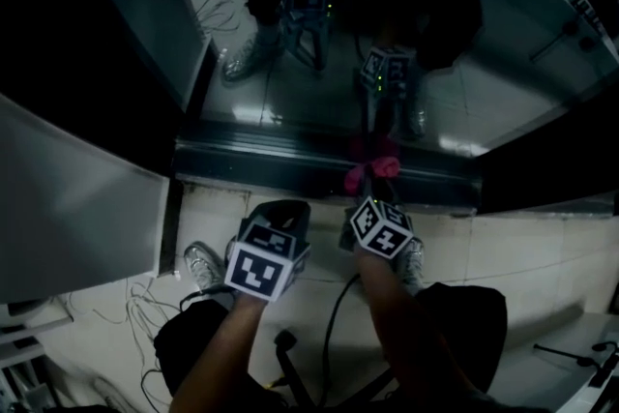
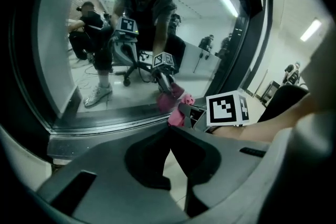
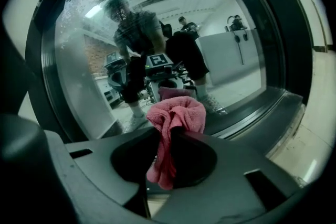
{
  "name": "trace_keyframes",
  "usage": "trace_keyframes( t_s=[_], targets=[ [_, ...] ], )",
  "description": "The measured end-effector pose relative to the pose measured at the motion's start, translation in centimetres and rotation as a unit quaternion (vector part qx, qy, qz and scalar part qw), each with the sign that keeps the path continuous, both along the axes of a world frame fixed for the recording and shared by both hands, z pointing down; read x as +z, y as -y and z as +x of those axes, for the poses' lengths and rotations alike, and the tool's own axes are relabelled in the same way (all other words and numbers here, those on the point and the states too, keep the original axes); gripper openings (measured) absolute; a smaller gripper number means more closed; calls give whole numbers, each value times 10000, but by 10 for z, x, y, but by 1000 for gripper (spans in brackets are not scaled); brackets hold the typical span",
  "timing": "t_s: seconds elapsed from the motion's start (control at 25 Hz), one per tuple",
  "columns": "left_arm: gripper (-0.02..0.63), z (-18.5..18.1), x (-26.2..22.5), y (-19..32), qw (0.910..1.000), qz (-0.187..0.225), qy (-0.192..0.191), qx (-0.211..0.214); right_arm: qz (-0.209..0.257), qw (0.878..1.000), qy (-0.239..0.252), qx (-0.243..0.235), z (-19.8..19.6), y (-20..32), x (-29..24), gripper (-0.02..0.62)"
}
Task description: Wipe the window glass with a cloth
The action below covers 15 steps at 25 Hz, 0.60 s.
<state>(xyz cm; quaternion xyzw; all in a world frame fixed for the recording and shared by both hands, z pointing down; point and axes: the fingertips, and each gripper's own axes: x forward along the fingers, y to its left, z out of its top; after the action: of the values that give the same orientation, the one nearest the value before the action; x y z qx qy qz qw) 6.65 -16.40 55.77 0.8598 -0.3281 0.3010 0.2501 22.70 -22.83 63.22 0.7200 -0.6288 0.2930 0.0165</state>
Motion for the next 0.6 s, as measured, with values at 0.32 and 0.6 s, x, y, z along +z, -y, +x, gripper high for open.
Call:
trace_keyframes(
  t_s=[0.32, 0.6],
  targets=[
    [2, -51, 1, 1, 9992, -42, 110, -370, 1, 9993, 173, -340, -61, 17, 7, 64],
    [2, -113, 5, -2, 9964, -213, 52, -821, -17, 9969, 225, -751, -129, 31, 9, 64]
  ],
)
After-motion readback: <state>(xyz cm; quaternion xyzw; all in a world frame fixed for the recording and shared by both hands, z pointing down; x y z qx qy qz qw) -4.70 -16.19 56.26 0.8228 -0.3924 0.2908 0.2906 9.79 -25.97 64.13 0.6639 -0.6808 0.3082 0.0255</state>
